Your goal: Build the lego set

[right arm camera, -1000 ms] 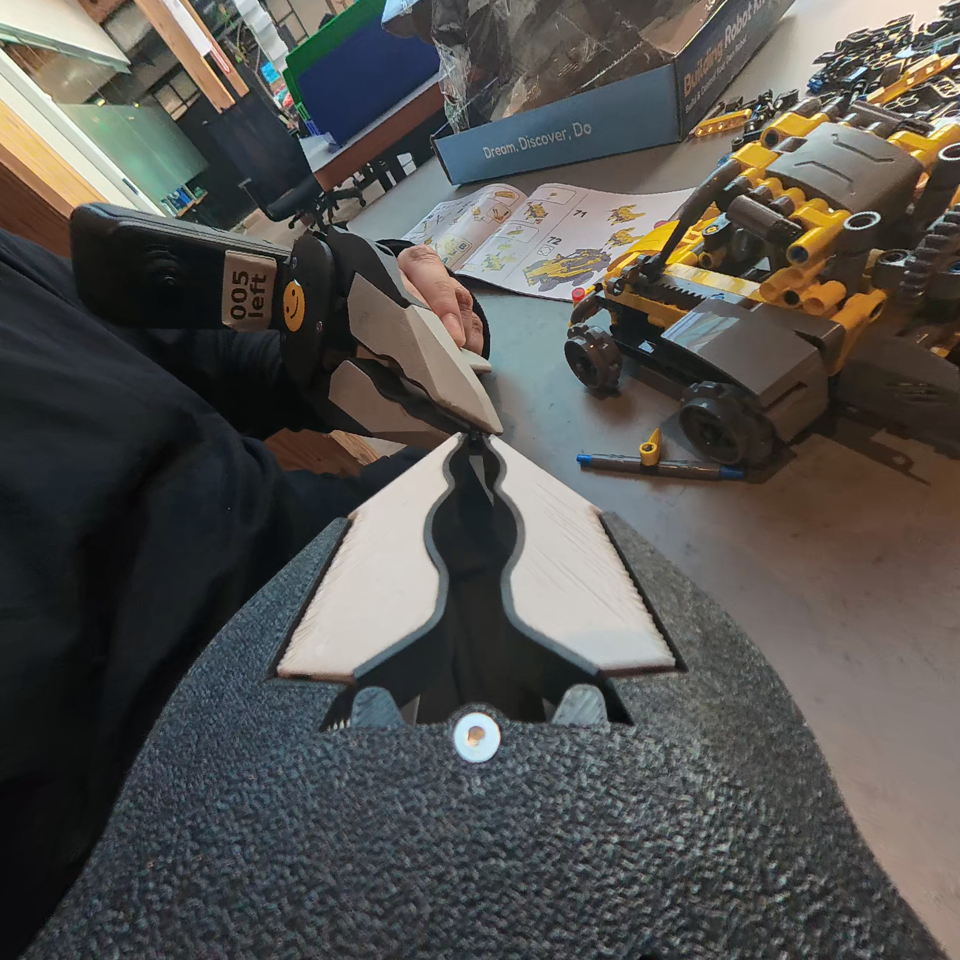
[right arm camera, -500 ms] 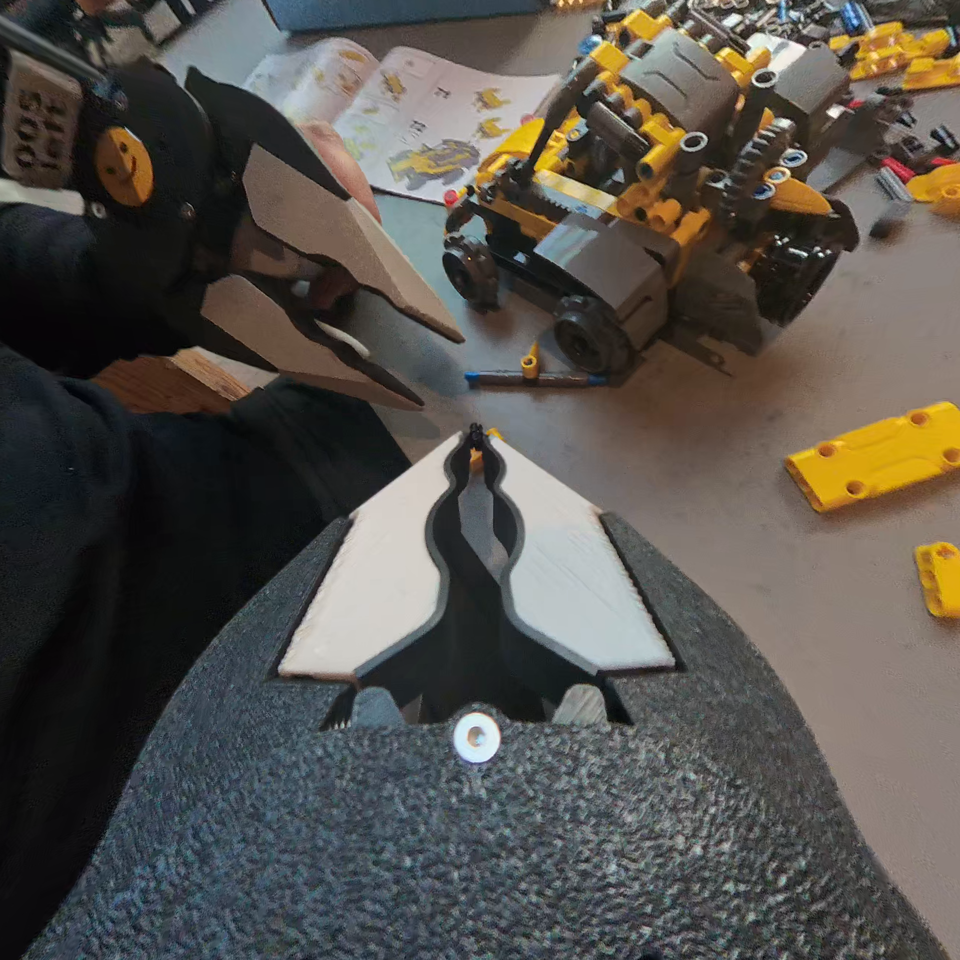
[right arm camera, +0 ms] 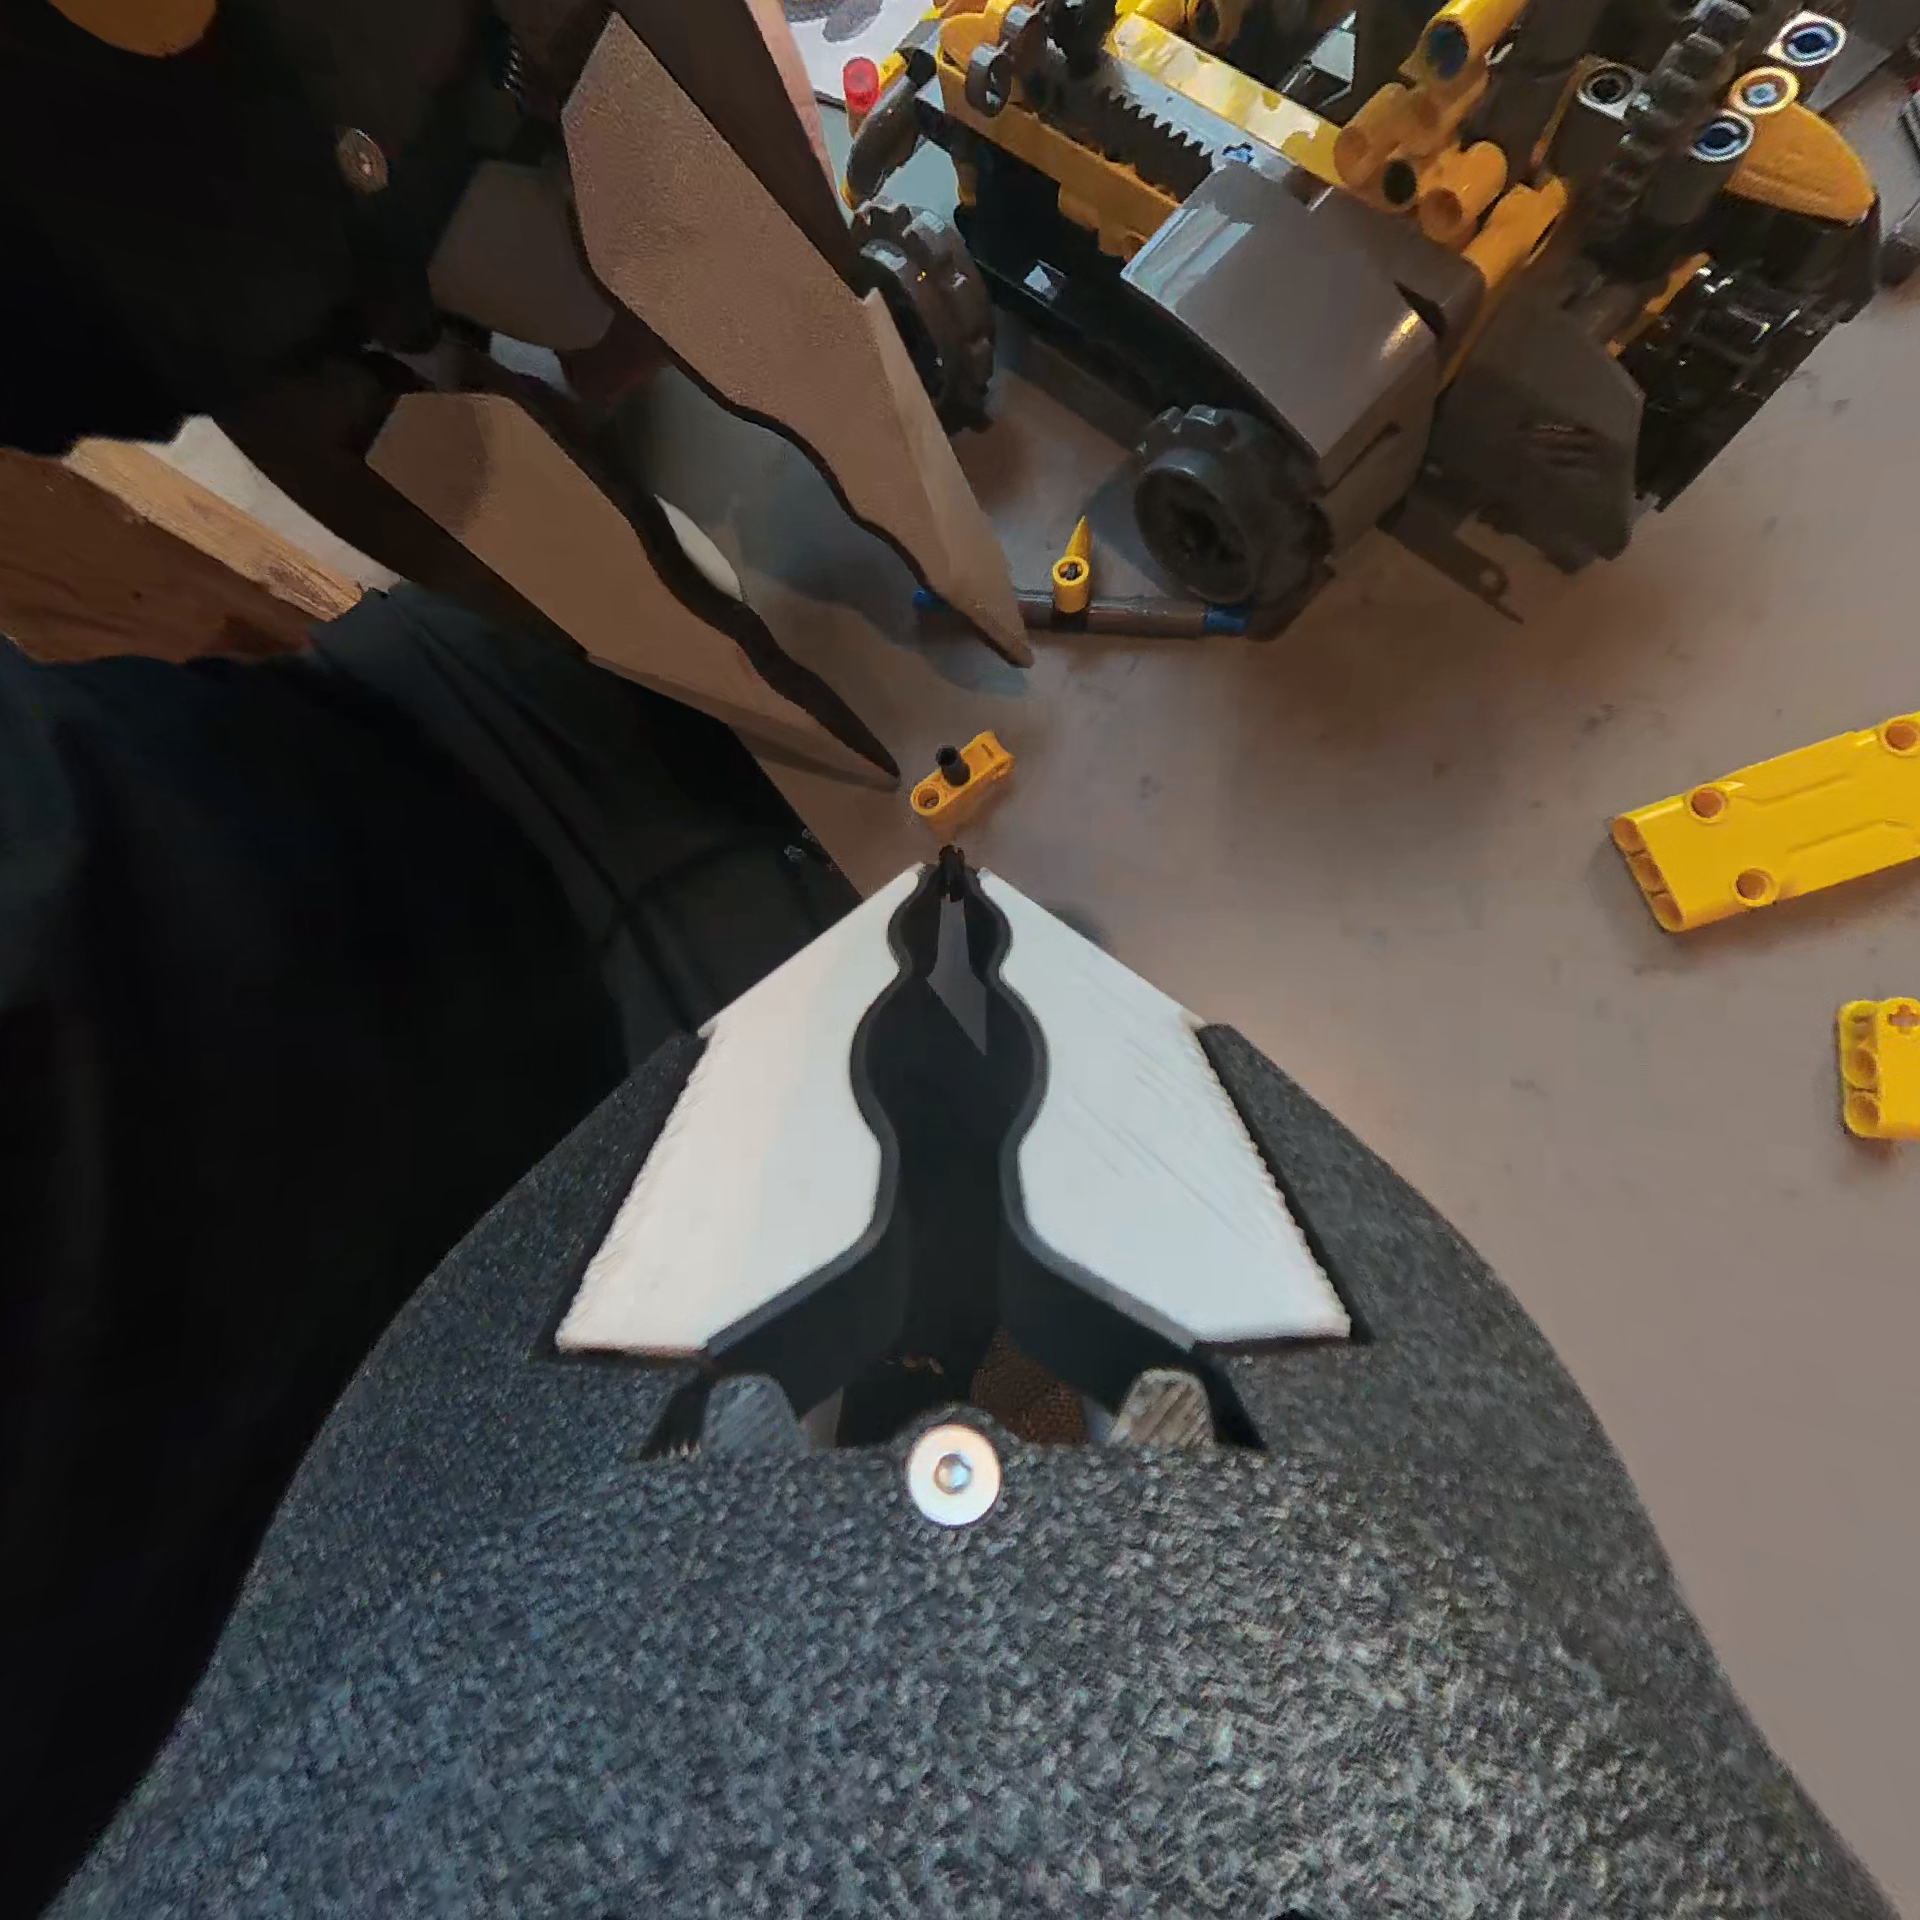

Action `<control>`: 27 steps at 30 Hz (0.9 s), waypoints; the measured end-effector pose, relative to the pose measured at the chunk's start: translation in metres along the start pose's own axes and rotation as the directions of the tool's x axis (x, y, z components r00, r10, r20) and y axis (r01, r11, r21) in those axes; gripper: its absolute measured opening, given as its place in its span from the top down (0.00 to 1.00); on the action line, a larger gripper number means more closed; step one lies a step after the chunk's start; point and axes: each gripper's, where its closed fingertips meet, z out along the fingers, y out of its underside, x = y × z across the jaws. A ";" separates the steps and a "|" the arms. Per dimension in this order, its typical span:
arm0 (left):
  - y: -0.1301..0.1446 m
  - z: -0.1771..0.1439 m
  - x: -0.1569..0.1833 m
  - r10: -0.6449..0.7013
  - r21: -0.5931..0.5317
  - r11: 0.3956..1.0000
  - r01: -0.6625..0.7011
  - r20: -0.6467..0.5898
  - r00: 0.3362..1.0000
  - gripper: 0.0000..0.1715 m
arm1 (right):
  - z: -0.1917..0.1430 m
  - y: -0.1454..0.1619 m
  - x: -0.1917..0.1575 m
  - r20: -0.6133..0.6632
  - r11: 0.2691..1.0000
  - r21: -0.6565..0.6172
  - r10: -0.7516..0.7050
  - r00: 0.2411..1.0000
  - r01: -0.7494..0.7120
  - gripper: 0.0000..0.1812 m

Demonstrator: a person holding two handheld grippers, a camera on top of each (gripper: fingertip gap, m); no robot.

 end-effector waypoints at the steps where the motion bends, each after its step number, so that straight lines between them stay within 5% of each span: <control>1: -0.002 -0.001 0.002 0.038 0.001 0.999 -0.038 -0.024 0.999 0.83 | -0.001 0.001 0.000 -0.002 1.000 -0.003 -0.001 1.000 0.001 0.97; 8: -0.014 0.000 0.006 0.142 0.010 0.990 -0.143 -0.188 0.972 0.84 | -0.005 0.008 -0.005 0.037 1.000 0.004 0.024 0.999 -0.024 0.98; 13: -0.007 0.007 0.009 0.209 -0.030 0.975 -0.218 -0.194 0.959 0.85 | -0.010 0.008 -0.005 0.027 1.000 0.008 0.020 0.999 -0.020 0.98; 27: -0.016 0.021 0.007 -0.007 0.001 1.000 0.007 -0.138 0.990 0.94 | -0.008 0.010 -0.005 0.025 1.000 0.022 0.013 1.000 -0.013 0.98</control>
